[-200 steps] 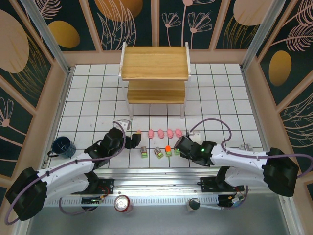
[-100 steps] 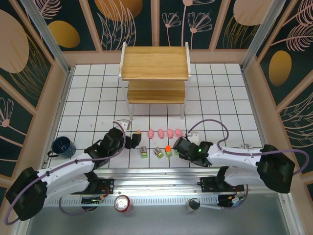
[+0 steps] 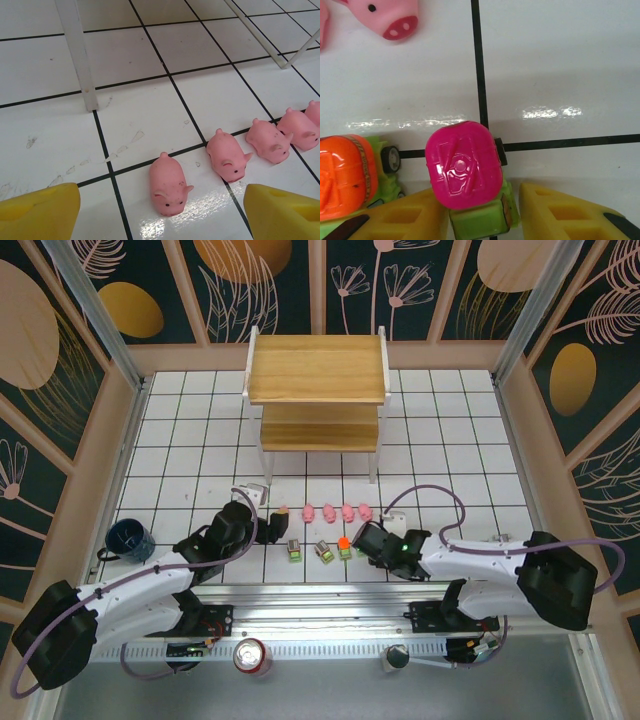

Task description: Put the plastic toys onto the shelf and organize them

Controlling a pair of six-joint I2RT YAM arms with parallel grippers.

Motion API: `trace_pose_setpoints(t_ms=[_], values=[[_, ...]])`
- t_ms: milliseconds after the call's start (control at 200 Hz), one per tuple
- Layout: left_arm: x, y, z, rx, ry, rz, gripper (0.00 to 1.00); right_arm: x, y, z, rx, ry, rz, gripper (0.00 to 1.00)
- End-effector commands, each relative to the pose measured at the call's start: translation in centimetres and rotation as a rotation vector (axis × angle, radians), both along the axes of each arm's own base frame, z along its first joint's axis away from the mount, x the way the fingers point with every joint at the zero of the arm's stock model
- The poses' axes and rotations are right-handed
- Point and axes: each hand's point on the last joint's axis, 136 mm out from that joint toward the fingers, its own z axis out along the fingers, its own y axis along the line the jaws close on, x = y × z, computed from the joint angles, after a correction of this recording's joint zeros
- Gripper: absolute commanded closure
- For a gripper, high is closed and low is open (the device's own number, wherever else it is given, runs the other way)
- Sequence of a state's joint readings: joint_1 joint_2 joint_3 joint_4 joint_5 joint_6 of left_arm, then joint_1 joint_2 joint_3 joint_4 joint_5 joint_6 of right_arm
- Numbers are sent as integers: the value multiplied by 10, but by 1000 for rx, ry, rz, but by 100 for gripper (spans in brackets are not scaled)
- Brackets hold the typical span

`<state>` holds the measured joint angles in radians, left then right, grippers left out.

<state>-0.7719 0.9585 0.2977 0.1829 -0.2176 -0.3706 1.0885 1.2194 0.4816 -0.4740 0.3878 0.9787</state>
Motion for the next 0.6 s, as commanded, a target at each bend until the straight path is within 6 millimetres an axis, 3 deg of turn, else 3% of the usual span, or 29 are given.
trace_pose_setpoints(t_ms=[0,595], values=[[5,-6,14,-21,-41,-8,15,4,-6,-1,-44,-33,-13,59],[5,-6,13,-17,-40,-4,16,10,-3,1,-106,-43,52,57]])
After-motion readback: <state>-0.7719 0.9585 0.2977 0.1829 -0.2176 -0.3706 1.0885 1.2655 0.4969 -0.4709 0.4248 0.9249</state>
